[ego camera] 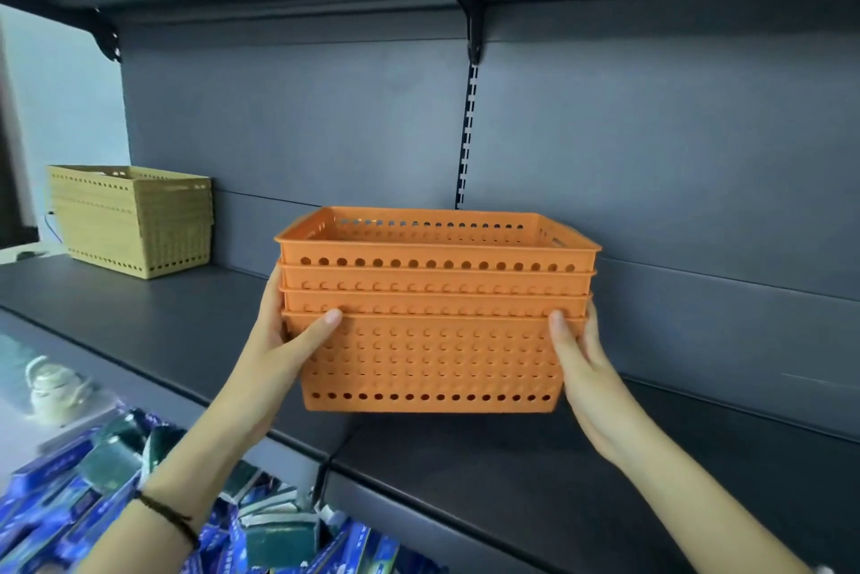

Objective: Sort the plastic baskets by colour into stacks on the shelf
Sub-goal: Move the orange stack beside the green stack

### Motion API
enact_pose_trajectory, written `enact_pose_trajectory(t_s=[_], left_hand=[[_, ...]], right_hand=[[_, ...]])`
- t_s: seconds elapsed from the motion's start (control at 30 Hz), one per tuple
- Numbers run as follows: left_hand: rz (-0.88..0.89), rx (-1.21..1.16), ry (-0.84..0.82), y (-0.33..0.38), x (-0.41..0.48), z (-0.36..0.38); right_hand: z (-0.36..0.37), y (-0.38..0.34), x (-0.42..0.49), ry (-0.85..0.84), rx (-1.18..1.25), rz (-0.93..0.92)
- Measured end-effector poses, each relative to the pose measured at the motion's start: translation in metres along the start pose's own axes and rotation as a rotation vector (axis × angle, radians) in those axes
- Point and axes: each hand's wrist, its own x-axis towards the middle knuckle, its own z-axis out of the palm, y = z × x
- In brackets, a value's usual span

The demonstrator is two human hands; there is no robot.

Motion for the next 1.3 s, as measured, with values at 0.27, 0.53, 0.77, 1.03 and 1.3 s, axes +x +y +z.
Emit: enact_pose_trajectory(t_s=[0.27,0.53,0.77,1.03,1.3], left_hand=[[-0.003,0.054,0.068,0.009,0.014,-0.135],[-0.043,0.063,0.062,0.001,0.038,-0.283],[-0.074,0.030,0.003,-0.011,0.075,-0.360],[-0.123,-0.031,-0.047,-0.062,0.141,-0.398],[-0.126,-0.006,-0.196,-0.112,0.230,-0.415]], right_hand=[[0.143,0.007,0.027,-0.056,0.028,0.026],[0.295,0.016,0.050,-0.025,0.086,0.056],[0.370,0.023,0.072,0.043,0.054,0.054],[0.408,0.048,0.120,0.082,0.013,0.064],[0.423,0.076,0.182,0.167,-0.025,0.091]])
